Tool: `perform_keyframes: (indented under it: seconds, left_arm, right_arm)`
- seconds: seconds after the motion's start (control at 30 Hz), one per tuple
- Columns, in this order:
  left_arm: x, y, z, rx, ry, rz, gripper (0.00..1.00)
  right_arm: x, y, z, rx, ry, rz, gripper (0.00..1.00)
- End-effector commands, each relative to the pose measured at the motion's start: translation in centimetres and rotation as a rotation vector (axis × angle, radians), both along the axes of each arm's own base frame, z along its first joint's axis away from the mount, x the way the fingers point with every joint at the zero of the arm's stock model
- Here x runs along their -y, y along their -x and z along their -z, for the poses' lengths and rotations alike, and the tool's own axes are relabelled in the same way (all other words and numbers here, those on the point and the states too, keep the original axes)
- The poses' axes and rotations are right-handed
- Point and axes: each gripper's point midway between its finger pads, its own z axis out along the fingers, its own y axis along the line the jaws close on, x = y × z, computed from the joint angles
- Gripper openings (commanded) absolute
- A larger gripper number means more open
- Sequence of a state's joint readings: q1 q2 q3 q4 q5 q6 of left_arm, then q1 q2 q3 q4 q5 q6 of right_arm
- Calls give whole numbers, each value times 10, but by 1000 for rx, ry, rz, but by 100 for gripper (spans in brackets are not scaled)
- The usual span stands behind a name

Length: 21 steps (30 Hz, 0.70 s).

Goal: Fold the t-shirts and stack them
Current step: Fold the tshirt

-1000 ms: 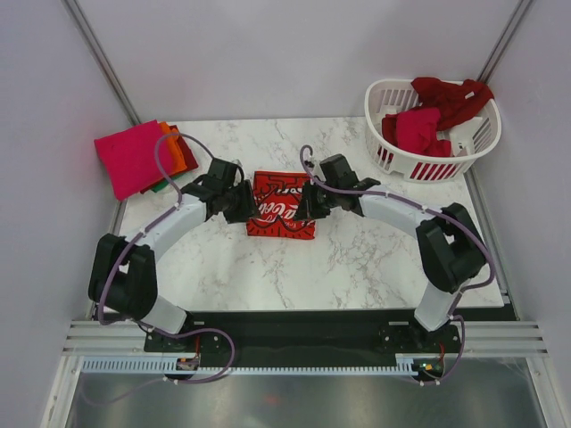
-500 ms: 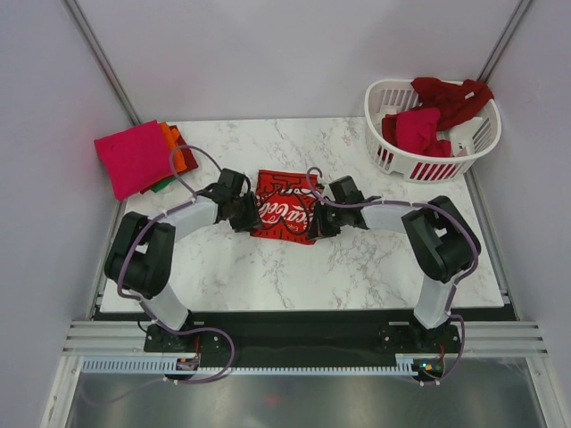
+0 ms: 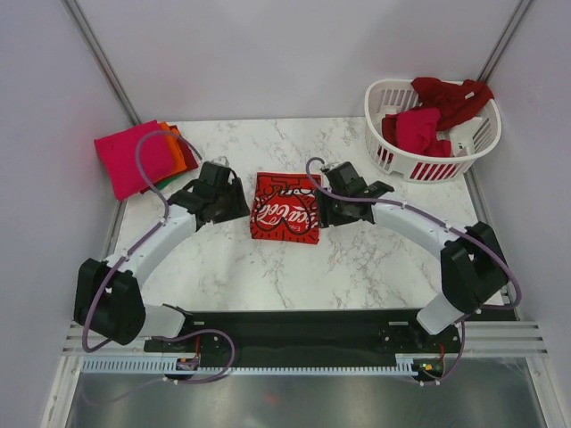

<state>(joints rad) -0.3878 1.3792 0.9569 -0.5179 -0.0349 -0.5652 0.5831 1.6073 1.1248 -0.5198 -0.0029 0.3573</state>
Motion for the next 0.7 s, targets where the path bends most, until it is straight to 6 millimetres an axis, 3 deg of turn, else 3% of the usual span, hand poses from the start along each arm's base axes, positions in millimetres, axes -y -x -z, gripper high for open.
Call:
perform_keyframes:
  seconds: [0.0,0.03,0.07,0.1,0.13,0.2,0.23,0.3,0.43,0.47,0.53,0.67]
  left_arm:
    - [-19,-45,-60,204,-107,-34,64]
    - [-18,-55,-63,221,-129,-5,65]
    - [-12,-74,-81,279,-118,9,66]
    - [-5,-85,-78,274,-98,47,68]
    - [-1,-98,-58,237,-112,89,70]
    - [-14,-129,-55,228,-120,40,70]
    - [15,-133,-37,178,10,161,72]
    - [22,-155,-42,227,73,178,74]
    - [29,-177,-14,201,102,197,78]
    - [30,-184,1,177,97,191,78]
    - [35,-191,10,157,132,189,79]
    - [44,-187,47,64,184,170,79]
  right_arm:
    - [40,-4,-39,95,183,63,66]
    - [42,-2,-40,95,187,57,66]
    - [43,2,-43,95,188,52,67]
    - [45,7,-40,84,189,46,68]
    - [47,10,-39,79,187,42,68]
    - [49,20,-38,63,177,33,69]
    - [49,23,-38,60,166,30,69]
    - [44,32,-43,59,110,8,69]
    - [38,43,-57,76,35,-12,70]
    - [38,46,-62,88,16,-19,70]
    - [34,49,-69,98,-14,-40,71]
    - [32,49,-83,139,-44,-60,73]
